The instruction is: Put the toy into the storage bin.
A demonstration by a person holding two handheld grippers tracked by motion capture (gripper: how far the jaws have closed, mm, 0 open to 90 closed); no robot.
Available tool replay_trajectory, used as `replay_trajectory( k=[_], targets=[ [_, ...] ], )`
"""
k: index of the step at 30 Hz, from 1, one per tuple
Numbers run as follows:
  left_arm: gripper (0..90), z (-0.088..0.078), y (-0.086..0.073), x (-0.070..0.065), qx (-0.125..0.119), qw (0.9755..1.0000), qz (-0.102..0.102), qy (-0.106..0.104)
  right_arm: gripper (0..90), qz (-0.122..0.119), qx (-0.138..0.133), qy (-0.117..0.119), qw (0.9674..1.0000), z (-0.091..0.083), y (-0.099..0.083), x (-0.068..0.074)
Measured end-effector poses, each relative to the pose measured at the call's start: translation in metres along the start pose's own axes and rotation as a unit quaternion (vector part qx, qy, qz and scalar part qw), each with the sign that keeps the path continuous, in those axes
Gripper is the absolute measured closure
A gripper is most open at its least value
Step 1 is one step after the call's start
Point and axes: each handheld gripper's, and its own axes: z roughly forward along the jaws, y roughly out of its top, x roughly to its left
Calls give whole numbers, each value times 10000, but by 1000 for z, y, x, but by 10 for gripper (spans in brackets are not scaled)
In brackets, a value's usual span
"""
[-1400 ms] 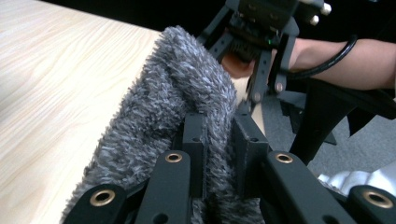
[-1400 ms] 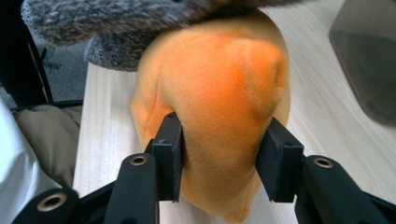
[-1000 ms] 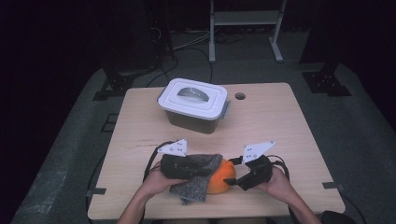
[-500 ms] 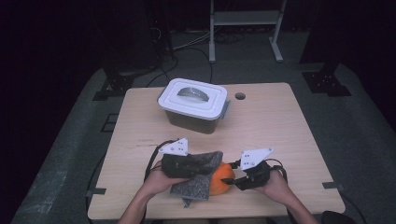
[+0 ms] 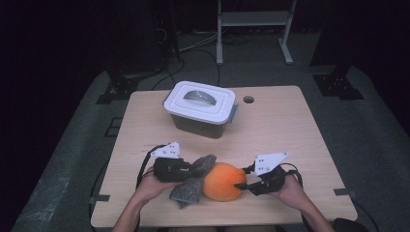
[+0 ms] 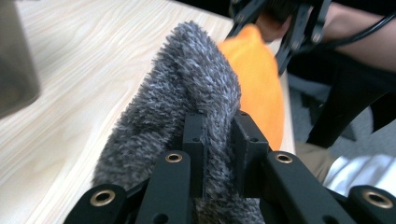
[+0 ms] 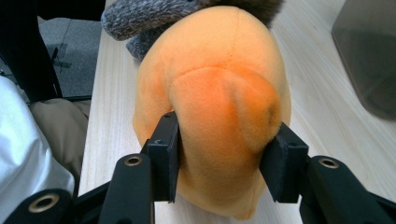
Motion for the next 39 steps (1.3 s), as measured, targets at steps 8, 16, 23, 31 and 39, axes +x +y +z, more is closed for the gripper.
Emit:
replay_trajectory(
  k=[8,16,23,31,39],
  targets=[
    [776,18,9,-7,-21,9997,71,-233,301,893,260,238,9954,-5,-2,-12],
    [776,19,8,-14,59,9988,66,-488,377,971,405,275,9941,0,1,-7],
    [770,20,29,-18,-82,9985,248,-480,541,-48,180,194,9996,4,10,4],
    [780,22,16,-15,74,9986,82,-512,510,292,201,69,9993,0,3,-6],
    [780,22,3,-18,-14,9979,-102,-638,373,1037,295,-37,9942,-4,1,-14]
  ],
)
